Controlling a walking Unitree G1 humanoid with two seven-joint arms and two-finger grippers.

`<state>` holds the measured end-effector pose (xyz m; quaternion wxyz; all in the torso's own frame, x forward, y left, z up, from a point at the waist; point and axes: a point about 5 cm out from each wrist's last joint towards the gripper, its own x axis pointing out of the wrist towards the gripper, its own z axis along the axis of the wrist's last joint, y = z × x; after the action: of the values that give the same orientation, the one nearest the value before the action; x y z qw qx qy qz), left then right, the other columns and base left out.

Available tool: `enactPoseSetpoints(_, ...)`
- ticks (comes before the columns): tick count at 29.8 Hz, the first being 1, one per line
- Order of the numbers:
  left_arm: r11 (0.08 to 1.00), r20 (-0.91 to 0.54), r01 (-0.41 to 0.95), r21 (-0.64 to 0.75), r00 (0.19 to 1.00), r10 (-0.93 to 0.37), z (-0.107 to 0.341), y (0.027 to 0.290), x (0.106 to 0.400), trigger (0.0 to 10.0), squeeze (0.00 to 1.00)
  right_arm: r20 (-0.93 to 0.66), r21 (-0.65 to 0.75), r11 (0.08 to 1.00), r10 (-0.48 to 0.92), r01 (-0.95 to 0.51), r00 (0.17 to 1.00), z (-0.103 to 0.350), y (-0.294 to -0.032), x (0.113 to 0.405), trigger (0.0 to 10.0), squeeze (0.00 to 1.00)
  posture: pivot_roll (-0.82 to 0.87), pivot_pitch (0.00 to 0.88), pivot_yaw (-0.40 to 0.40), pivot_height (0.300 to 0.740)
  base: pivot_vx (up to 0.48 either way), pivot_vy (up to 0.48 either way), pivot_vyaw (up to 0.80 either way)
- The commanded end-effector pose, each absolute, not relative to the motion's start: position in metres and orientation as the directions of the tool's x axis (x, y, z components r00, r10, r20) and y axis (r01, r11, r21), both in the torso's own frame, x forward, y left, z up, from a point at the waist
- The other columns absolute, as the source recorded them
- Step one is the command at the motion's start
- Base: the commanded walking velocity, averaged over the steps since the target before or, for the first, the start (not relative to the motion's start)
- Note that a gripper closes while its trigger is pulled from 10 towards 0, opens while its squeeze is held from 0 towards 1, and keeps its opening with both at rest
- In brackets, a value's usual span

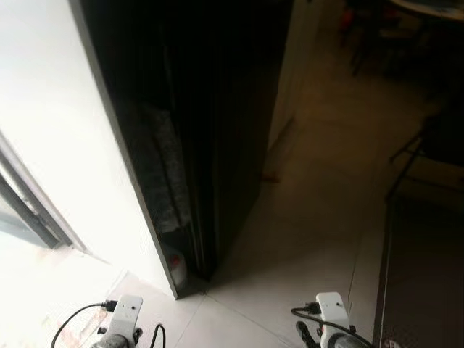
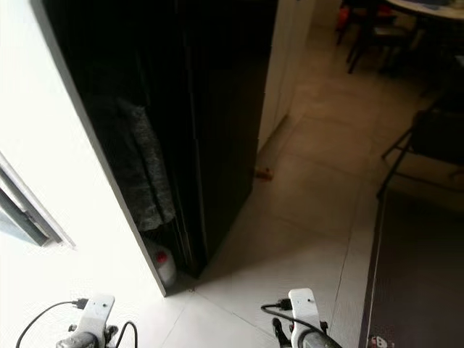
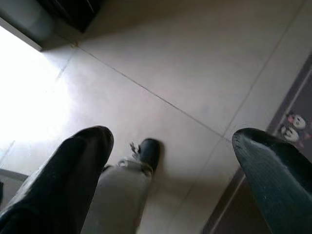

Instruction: Restocking fridge

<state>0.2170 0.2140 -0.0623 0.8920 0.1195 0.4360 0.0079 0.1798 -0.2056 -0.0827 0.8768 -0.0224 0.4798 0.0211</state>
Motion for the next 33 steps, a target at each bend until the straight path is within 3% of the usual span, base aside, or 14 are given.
enactPoseSetpoints(1, 0.969, -0.783, 0.097, 0.226, 0.610, 0.122, -0.0644, 0.2162, 0.2126, 10.0, 0.00, -0.812, -0.017, 0.998, 0.019, -0.056, 0.583, -0.0766, -0.2027, 0.1925, 10.0, 0.00, -0.07, 0.000, -0.019, 0.740, 0.000, 0.270, 0.00)
enactPoseSetpoints(33, 0.970, -0.788, 0.094, 0.223, 0.603, 0.123, -0.0659, 0.2167, 0.2099, 10.0, 0.00, -0.813, -0.019, 0.998, 0.020, -0.061, 0.581, -0.0761, -0.2029, 0.1936, 10.0, 0.00, -0.07, 0.001, -0.023, 0.740, 0.000, 0.270, -0.02)
